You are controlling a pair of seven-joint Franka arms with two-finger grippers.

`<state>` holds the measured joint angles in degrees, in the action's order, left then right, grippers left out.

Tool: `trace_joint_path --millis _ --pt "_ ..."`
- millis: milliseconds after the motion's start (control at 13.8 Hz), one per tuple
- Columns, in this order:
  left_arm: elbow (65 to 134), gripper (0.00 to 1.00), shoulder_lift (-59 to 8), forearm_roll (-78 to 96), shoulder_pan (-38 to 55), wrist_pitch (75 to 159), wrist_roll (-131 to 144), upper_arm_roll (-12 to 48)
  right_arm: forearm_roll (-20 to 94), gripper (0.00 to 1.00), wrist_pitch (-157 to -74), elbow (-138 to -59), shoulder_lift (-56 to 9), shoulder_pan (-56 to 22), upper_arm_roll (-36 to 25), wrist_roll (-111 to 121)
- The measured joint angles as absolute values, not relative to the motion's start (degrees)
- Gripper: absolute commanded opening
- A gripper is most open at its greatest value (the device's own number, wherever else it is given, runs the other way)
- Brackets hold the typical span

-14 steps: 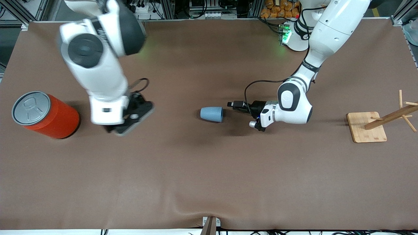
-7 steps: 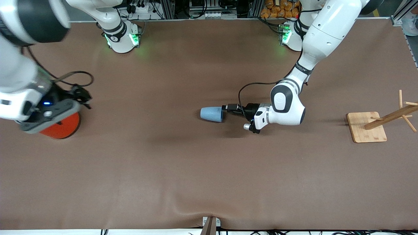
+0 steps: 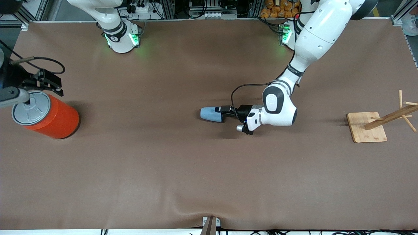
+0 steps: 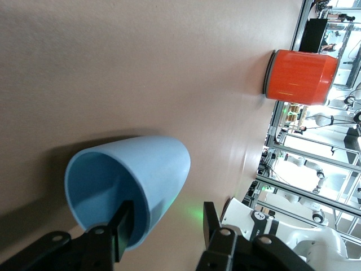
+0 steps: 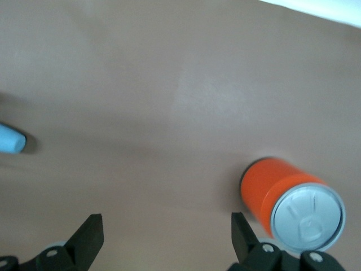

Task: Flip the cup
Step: 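Carry the blue cup with the left gripper toward the wooden stand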

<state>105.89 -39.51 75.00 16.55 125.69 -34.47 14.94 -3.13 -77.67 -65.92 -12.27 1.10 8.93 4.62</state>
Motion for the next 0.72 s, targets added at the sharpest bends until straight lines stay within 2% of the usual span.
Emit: trace_joint_path --millis 72,217,289,506,723 --pt "105.4 0.47 -40.0 75.3 17.0 126.0 -34.5 14.9 -2.6 1.00 -77.8 -67.2 -11.0 0.9 8.1 2.9" --pt "104.6 0.11 -40.7 75.4 17.5 126.5 -34.5 14.9 0.2 1.00 -80.0 -72.2 -7.5 0.5 4.4 1.9" --pt "104.4 0.00 -40.9 75.4 17.7 126.5 -34.5 14.9 1.5 1.00 -81.9 -75.8 -5.2 0.4 2.4 1.9" --pt "103.3 0.00 -41.0 76.2 18.3 126.3 -34.5 15.2 2.3 1.00 -86.4 -85.8 0.5 0.3 0.4 1.9" --pt "102.4 0.00 -41.0 76.2 18.3 127.0 -34.5 14.6 2.3 1.00 -88.3 -89.2 2.7 -0.6 0.4 1.8"
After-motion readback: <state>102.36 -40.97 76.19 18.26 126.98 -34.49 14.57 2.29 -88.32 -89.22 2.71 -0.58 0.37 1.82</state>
